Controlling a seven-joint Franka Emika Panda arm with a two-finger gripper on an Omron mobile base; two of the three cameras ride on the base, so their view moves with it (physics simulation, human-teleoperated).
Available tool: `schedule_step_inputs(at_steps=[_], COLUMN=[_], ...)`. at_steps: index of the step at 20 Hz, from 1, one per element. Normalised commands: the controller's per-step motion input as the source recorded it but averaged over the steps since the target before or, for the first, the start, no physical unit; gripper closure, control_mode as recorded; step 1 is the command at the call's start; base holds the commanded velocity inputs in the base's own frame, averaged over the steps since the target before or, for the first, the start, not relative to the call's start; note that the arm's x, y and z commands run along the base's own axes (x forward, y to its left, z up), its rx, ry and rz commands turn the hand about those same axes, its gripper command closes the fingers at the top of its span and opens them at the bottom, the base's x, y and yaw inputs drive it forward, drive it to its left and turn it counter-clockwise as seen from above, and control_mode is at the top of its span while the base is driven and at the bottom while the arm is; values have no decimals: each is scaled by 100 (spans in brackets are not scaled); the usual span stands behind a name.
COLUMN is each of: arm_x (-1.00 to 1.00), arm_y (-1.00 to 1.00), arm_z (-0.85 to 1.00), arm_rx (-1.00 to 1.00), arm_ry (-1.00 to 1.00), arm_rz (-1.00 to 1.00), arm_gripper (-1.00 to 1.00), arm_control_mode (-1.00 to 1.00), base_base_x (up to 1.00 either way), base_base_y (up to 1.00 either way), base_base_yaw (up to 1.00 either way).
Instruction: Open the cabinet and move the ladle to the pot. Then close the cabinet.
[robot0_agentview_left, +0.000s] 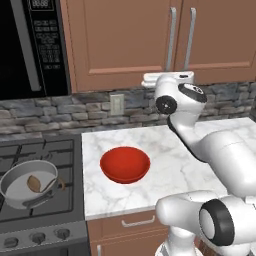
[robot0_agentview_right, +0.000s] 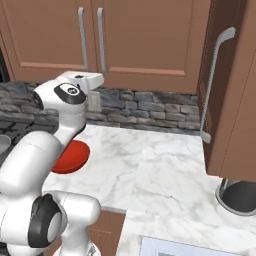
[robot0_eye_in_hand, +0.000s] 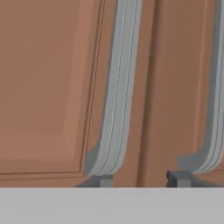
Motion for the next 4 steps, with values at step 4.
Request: schedule_step_inputs(at_steps=[4], arm_x=[82], arm_y=[-10], arm_z=[0], arm_rx=[23], arm_ry=[2], arm_rz=[12], arm_gripper=[-100], arm_control_mode=[-100], base_base_x=[0], base_base_y=[0], base_base_yaw=[0])
